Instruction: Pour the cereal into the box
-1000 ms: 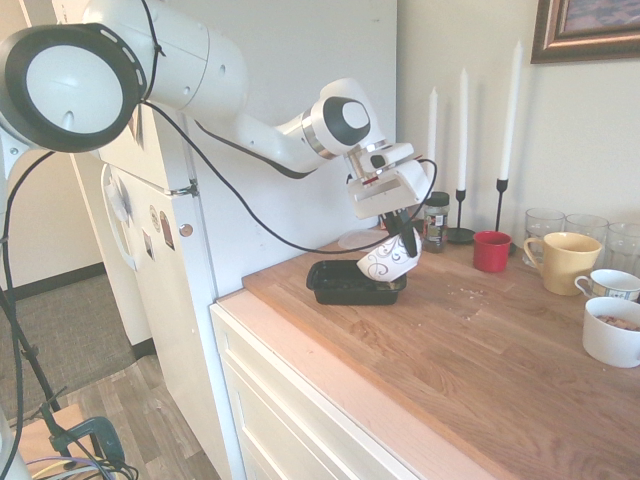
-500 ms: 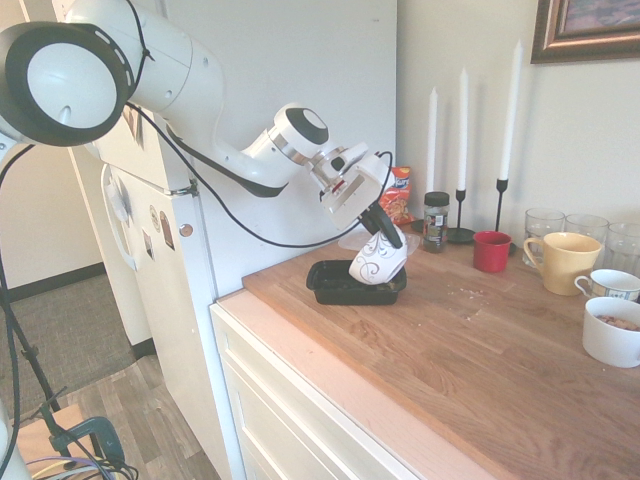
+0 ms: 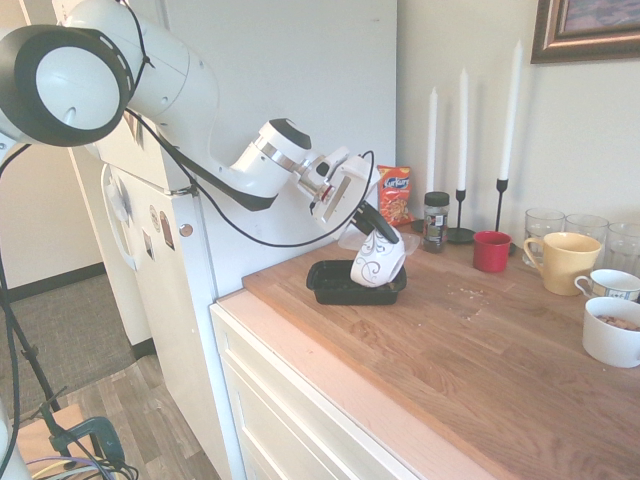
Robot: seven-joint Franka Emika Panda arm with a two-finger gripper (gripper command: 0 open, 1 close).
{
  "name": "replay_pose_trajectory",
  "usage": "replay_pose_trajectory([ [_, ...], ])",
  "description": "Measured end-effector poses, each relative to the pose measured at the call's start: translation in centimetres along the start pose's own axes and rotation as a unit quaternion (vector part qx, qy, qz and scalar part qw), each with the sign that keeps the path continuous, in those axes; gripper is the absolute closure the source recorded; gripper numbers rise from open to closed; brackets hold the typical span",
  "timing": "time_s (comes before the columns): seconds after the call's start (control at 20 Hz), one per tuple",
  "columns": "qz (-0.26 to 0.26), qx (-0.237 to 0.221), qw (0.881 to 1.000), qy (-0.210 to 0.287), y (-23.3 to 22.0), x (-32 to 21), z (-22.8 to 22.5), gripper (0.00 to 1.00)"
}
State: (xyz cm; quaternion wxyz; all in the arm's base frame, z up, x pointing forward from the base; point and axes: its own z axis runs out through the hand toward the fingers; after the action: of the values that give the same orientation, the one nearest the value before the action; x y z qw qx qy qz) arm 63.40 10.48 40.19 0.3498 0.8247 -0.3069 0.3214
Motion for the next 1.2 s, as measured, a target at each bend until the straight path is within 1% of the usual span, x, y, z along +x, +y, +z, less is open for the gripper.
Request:
replay_pose_trajectory([
  [0.2,-0.018,-0.012,0.999,0.03,-0.1,-0.2,-0.1,1.0],
  [0.4,-0.031,-0.022,0.998,0.044,-0.5,-0.7,0.5,1.0],
  [0.65,-0.043,-0.032,0.996,0.07,-1.7,-0.8,0.0,1.0],
  [0.9,-0.05,-0.043,0.992,0.108,-2.8,0.0,-0.3,1.0],
  [1.2,-0.07,-0.062,0.985,0.146,-3.8,-0.8,-0.4,1.0],
])
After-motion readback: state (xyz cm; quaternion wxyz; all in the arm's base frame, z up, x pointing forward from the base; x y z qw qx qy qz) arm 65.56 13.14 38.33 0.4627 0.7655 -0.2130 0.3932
